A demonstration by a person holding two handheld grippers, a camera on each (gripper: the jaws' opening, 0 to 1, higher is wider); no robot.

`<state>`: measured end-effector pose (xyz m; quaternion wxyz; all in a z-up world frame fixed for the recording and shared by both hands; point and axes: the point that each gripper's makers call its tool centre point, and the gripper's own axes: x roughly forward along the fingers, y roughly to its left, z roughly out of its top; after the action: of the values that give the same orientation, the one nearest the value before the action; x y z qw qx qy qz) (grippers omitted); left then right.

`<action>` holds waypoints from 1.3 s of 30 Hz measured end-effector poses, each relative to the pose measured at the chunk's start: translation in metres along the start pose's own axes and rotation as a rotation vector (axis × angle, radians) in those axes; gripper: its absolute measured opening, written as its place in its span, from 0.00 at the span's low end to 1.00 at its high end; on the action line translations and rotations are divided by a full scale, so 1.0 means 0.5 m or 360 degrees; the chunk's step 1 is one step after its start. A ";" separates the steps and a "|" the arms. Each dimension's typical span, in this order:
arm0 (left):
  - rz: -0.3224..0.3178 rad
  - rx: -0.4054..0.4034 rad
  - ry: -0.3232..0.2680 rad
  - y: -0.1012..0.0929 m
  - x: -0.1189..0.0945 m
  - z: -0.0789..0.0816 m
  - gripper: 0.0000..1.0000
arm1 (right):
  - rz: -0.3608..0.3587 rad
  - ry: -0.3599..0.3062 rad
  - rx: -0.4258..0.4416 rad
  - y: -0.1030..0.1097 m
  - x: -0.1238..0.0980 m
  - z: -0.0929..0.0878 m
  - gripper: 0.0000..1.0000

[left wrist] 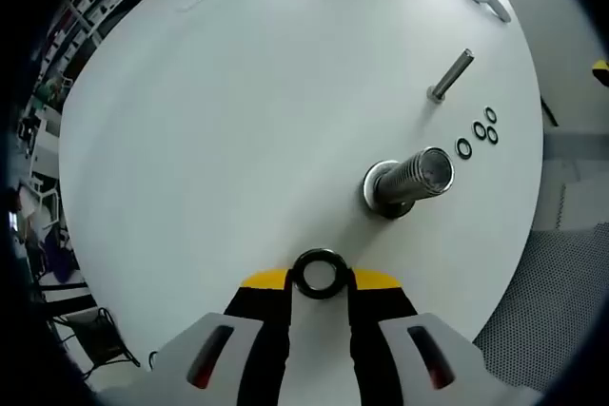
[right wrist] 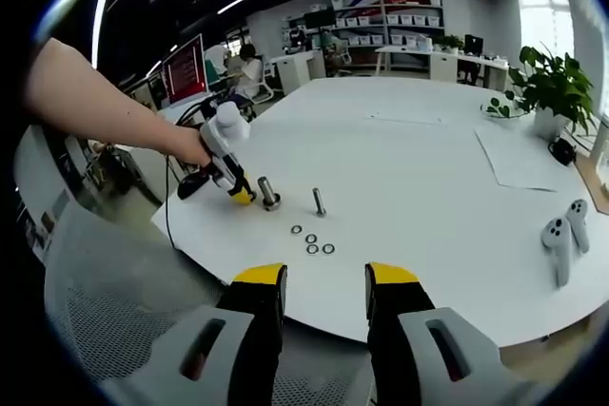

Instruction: Place the washer onto the threaded stud by aligning its center hole with the stud, sliding it down to the base, and recovering from edge contact or off-axis alignment until the washer reaches the visible bottom stop.

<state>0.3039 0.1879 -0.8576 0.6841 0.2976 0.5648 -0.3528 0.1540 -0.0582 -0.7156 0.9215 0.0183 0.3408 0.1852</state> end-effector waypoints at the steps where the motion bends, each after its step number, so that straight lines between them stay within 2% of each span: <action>1: 0.0006 0.0002 0.0002 0.000 0.001 0.000 0.20 | -0.0001 -0.0001 0.0001 0.000 0.000 0.000 0.35; 5: 0.0004 -0.0001 0.0003 -0.011 0.000 -0.007 0.20 | -0.0013 0.0013 0.0001 -0.003 -0.001 -0.004 0.35; 8: -0.0015 0.0086 0.0059 -0.039 -0.002 -0.025 0.20 | -0.0018 0.0009 0.0004 -0.003 -0.001 -0.003 0.35; 11: -0.0016 0.0117 0.0097 -0.061 -0.003 -0.036 0.20 | -0.0010 0.0013 0.0000 -0.002 -0.001 -0.004 0.35; 20: -0.0026 0.0106 0.0075 -0.124 -0.010 -0.060 0.21 | 0.0013 -0.0018 0.0009 0.003 -0.001 0.004 0.35; 24: -0.0022 -0.0094 0.0029 -0.115 -0.006 -0.058 0.24 | 0.0027 -0.0024 0.0000 0.007 -0.001 0.005 0.35; 25: -0.0025 -0.0109 0.0023 -0.115 -0.006 -0.057 0.25 | 0.0029 -0.0024 -0.0001 0.008 -0.001 0.005 0.35; 32: -0.0019 -0.0066 0.0046 -0.116 -0.006 -0.058 0.25 | 0.0043 -0.0030 -0.0010 0.011 -0.001 0.008 0.35; 36: -0.0016 -0.0101 0.0067 -0.114 -0.007 -0.057 0.21 | 0.0040 -0.0031 -0.0005 0.010 -0.001 0.007 0.35; 39: -0.0003 -0.0064 0.0103 -0.121 -0.008 -0.054 0.20 | 0.0040 -0.0031 -0.0005 0.010 -0.001 0.007 0.35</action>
<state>0.2387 0.1756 -0.8592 0.6711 0.2944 0.5939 -0.3322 0.1542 -0.0534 -0.7117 0.9224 0.0229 0.3314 0.1970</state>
